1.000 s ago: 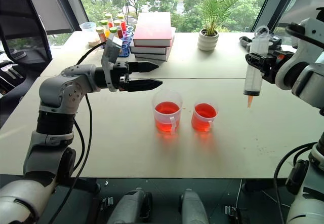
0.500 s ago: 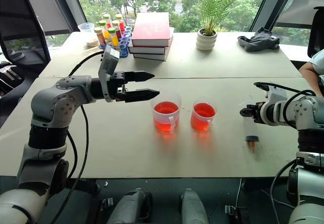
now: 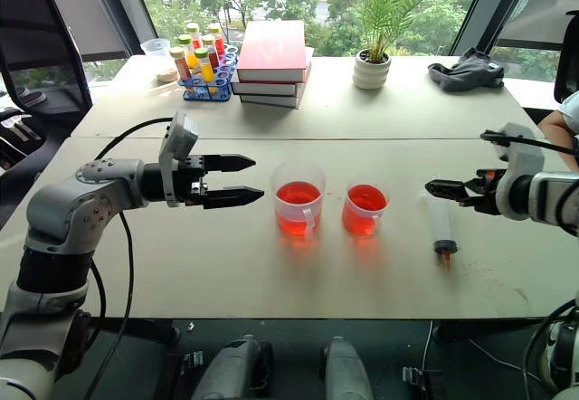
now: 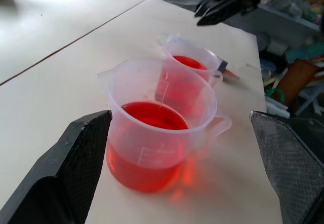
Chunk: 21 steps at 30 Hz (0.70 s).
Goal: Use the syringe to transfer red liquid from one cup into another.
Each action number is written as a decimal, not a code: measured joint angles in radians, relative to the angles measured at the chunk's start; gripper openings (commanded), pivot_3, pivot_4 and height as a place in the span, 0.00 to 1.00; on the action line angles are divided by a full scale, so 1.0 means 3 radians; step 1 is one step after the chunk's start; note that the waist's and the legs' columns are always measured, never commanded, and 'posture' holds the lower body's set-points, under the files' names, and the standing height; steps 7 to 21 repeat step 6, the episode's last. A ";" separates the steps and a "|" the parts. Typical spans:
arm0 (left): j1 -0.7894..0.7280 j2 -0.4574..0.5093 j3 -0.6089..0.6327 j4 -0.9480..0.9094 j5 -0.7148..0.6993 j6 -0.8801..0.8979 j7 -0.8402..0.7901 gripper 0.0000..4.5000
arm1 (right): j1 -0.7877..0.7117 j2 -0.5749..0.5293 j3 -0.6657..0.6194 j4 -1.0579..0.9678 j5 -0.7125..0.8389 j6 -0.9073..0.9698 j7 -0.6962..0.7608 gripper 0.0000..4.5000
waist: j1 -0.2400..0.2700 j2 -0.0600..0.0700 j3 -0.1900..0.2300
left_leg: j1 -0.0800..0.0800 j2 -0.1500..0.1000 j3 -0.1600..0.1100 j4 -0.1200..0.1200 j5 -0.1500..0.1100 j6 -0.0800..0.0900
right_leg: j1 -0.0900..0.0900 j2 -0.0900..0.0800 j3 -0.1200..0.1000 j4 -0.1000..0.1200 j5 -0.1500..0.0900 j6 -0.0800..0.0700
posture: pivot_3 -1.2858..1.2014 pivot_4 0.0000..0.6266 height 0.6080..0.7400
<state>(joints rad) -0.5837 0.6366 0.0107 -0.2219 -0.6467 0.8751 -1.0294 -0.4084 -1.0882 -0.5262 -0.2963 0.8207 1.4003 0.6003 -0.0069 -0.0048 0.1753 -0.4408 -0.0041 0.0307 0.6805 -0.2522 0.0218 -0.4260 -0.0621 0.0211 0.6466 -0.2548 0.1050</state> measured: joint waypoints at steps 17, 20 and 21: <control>0.0166 0.0072 -0.0054 -0.0110 0.0010 -0.0102 -0.0040 1.00 | 0.0785 0.0222 -0.0852 -0.1049 0.0532 0.0003 0.0375 0.99 | -0.0002 -0.0011 -0.0004 | 0.0012 0.0001 0.0002 0.0009 0.0000 0.0000 | 0.0017 -0.0009 0.0005 -0.0003 -0.0006 -0.0013 | 0.52 0.24 1.00; 0.0166 0.0072 -0.0054 -0.0110 0.0010 -0.0102 -0.0040 1.00 | 0.0785 0.0222 -0.0852 -0.1049 0.0532 0.0003 0.0375 0.99 | -0.0002 -0.0011 -0.0004 | 0.0012 0.0001 0.0002 0.0009 0.0000 0.0000 | 0.0017 -0.0009 0.0005 -0.0003 -0.0006 -0.0013 | 0.52 0.24 1.00; 0.0166 0.0072 -0.0054 -0.0110 0.0010 -0.0102 -0.0040 1.00 | 0.0785 0.0222 -0.0852 -0.1049 0.0532 0.0003 0.0375 0.99 | -0.0002 -0.0011 -0.0004 | 0.0012 0.0001 0.0002 0.0009 0.0000 0.0000 | 0.0017 -0.0009 0.0005 -0.0003 -0.0006 -0.0013 | 0.52 0.24 1.00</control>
